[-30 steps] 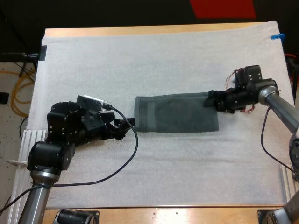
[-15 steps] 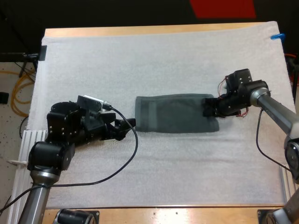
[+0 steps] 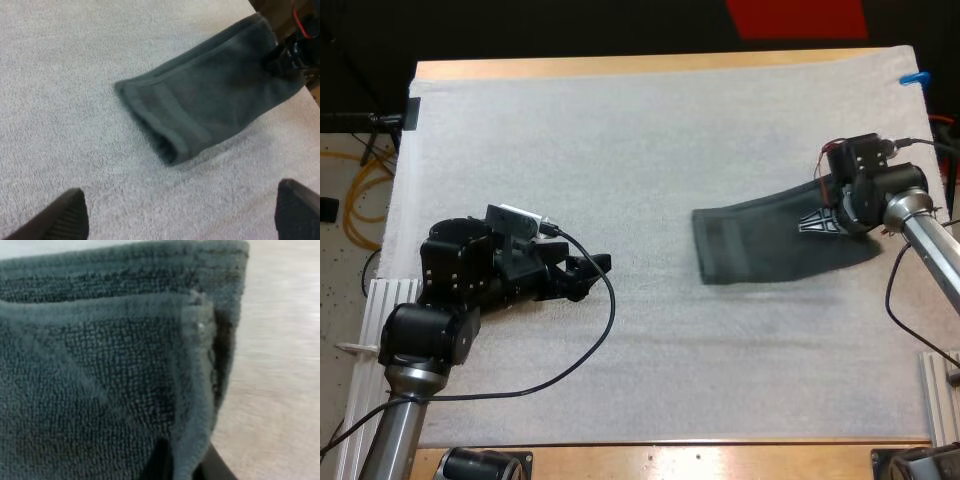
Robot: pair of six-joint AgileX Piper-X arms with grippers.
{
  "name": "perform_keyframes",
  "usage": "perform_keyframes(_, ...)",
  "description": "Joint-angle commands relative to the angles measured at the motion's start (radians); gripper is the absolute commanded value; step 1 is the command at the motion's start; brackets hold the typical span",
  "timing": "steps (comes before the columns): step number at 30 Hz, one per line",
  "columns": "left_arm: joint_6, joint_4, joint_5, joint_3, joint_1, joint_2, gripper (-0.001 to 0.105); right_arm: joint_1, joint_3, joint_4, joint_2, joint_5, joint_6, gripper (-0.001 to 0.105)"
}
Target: Pick towel from pile fold and stack
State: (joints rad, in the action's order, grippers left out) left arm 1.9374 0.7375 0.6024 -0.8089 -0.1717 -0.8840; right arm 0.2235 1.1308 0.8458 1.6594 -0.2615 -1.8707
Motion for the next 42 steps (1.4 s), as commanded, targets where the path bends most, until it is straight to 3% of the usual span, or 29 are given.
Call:
perform_keyframes(1,0.01,-0.002,0.007,-0.009,0.001,0.002,0.074,0.005,0.002,0.016,-0.01,-0.008,0.015,0.001)
perform_keyframes(2,0.01,-0.002,0.007,-0.009,0.001,0.002,0.074,0.013,0.002,0.023,-0.01,0.034,0.048,0.001)
perform_keyframes(6,0.01,-0.002,0.007,-0.009,0.001,0.002,0.074,0.065,0.002,-0.001,0.014,0.358,0.24,0.001)
perform_keyframes(10,0.01,-0.002,0.03,-0.009,0.001,0.002,0.074,0.138,0.002,-0.097,0.077,0.504,0.408,0.001)
perform_keyframes(16,0.01,-0.002,0.047,-0.009,0.001,0.002,0.074,0.224,0.002,-0.222,0.164,0.558,0.553,0.001)
perform_keyframes(25,0.01,-0.002,0.064,-0.009,0.001,0.002,0.074,0.235,0.015,-0.242,0.18,0.558,0.566,0.004)
perform_keyframes(26,0.01,-0.002,0.064,-0.009,0.001,0.002,0.074,0.235,0.017,-0.242,0.18,0.558,0.566,0.006)
perform_keyframes(29,0.01,-0.002,0.064,-0.009,0.001,0.002,0.074,0.235,0.026,-0.242,0.18,0.574,0.566,0.03)
perform_keyframes(31,0.01,-0.002,0.064,-0.009,0.001,0.002,0.074,0.235,0.036,-0.244,0.18,0.609,0.566,0.059)
perform_keyframes(34,0.01,-0.002,0.064,-0.009,0.001,0.002,0.074,0.235,0.057,-0.244,0.18,0.67,0.526,0.091)
perform_keyframes(37,0.01,-0.002,0.064,-0.009,0.001,0.002,0.074,0.237,0.077,-0.244,0.179,0.766,0.489,0.099)
perform_keyframes(42,0.01,-0.005,0.064,-0.009,0.001,0.002,0.074,0.237,0.083,-0.241,0.158,0.943,0.485,0.098)
